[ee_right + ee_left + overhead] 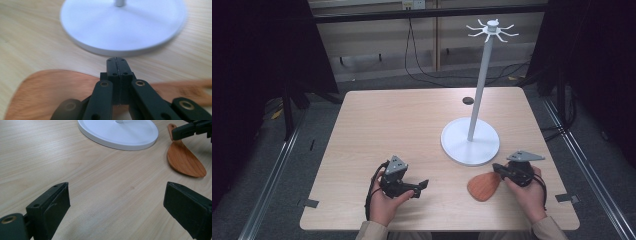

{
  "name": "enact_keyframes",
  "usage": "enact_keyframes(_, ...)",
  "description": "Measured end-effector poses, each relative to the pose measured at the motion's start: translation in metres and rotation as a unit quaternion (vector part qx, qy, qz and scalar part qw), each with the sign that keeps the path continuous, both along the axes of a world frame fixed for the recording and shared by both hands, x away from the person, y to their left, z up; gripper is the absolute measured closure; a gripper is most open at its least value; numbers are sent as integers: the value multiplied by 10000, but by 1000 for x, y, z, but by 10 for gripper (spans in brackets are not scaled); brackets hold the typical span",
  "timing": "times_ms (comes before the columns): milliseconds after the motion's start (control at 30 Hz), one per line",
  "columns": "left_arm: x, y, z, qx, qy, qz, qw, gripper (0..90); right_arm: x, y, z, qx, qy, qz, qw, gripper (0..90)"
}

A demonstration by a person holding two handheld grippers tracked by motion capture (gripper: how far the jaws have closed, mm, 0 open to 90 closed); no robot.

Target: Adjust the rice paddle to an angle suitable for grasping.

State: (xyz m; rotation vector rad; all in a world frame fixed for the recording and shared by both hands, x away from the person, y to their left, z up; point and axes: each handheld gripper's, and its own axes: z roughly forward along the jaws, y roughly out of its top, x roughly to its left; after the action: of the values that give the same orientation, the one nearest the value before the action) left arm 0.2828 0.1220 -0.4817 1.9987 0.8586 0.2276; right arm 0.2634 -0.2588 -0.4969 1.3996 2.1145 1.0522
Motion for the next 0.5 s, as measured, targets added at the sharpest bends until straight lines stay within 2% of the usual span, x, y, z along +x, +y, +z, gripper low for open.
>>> enact_keyframes(33,0,0,0,0,0,0,10000,68,0,0,0,0,0,0,10000,900)
enact_keyframes(67,0,0,0,-3,4,-3,10000,68,2,15,-1,42,14,251,9997,900)
enact_keyframes(167,0,-1,0,7,2,-21,10000,69,4,29,0,72,21,460,9989,898)
enact_keyframes(267,-1,-2,0,26,-19,-39,10000,69,7,42,-2,-39,89,718,9974,893)
enact_keyframes(367,-1,-2,0,43,-19,-44,10000,69,8,45,-6,-97,203,822,9964,893)
enact_keyframes(500,0,-2,0,30,-15,-70,10000,69,6,40,-9,19,291,902,9955,898)
